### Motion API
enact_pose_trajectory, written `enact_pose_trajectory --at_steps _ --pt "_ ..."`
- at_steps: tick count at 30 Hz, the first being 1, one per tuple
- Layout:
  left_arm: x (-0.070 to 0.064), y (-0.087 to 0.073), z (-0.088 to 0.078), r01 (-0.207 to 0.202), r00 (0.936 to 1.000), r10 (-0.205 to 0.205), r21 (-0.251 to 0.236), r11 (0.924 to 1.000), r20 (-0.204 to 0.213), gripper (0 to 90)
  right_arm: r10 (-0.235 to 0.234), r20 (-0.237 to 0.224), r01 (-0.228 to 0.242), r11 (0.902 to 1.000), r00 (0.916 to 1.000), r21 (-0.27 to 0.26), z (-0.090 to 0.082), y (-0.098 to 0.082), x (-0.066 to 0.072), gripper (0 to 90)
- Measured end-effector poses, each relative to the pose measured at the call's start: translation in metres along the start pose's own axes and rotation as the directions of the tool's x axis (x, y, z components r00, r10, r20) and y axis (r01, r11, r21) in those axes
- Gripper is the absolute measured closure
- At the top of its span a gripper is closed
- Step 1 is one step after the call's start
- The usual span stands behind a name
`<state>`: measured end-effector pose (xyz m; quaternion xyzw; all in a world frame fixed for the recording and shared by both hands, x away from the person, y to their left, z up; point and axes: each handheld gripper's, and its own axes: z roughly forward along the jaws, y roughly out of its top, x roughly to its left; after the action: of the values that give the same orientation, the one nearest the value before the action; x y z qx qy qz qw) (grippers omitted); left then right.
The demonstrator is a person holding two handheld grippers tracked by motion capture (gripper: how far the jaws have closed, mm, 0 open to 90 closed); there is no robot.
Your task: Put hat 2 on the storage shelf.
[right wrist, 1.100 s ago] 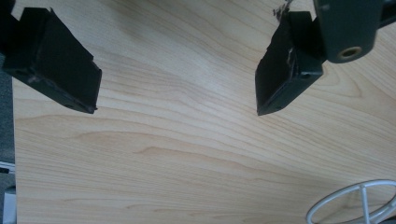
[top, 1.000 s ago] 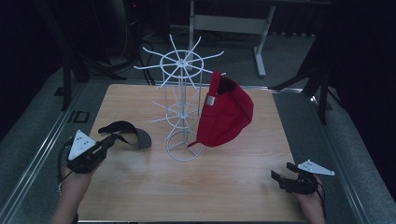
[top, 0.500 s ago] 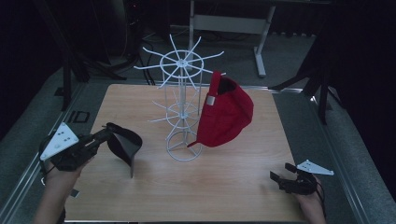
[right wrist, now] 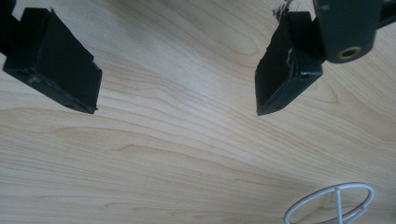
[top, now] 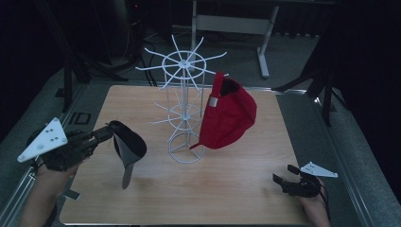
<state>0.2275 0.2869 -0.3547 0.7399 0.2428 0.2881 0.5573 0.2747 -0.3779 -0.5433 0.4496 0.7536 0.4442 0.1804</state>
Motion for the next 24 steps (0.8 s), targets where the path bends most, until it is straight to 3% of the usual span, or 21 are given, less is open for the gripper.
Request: enact_pose_trajectory --at_steps 5,15,24 --pt "0.008 0.026 0.004 -0.033 0.9993 0.032 -0.027 0.9991 -0.017 85.5 0.011 -0.011 -0.011 0.9999 0.9999 0.001 0.000 0.000 -0.001 14.7" --pt "0.021 0.057 0.016 -0.068 0.9976 0.067 -0.011 0.9976 -0.015 85.4 0.013 -0.012 -0.013 0.9999 0.9998 0.004 0.000 0.001 -0.001 14.7" --pt "0.027 0.085 0.019 -0.080 0.9968 0.079 -0.070 0.9944 -0.015 85.4 0.015 -0.016 -0.015 0.9999 0.9998 0.005 0.000 0.000 -0.001 14.7"
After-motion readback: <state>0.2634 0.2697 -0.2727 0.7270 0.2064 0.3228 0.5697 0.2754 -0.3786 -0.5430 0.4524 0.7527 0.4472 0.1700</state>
